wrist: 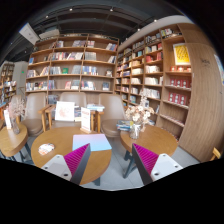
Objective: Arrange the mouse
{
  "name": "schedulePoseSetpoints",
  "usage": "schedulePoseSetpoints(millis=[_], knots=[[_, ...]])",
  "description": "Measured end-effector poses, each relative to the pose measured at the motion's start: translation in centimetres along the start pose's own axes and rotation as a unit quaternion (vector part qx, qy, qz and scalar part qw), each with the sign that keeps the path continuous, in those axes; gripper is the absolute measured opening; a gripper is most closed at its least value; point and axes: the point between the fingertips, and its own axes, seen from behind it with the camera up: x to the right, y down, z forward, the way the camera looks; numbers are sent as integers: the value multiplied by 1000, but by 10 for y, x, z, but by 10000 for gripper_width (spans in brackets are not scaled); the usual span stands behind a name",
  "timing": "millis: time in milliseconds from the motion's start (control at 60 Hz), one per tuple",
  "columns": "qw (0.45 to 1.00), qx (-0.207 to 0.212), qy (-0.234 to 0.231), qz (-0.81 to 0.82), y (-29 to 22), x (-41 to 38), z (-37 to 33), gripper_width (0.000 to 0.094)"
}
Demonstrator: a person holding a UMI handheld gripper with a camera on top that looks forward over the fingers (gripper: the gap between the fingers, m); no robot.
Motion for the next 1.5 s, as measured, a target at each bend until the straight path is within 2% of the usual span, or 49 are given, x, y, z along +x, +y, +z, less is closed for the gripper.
schedulePoseSetpoints(millis=[267, 600, 917, 1500], knots=[[999, -10, -45, -8, 6, -57, -8, 860], [992, -30, -123, -28, 31, -177, -19, 859], [978, -78, -191, -4, 81, -290, -24, 857], [973, -122, -193, -33, 156, -413, 70, 856]])
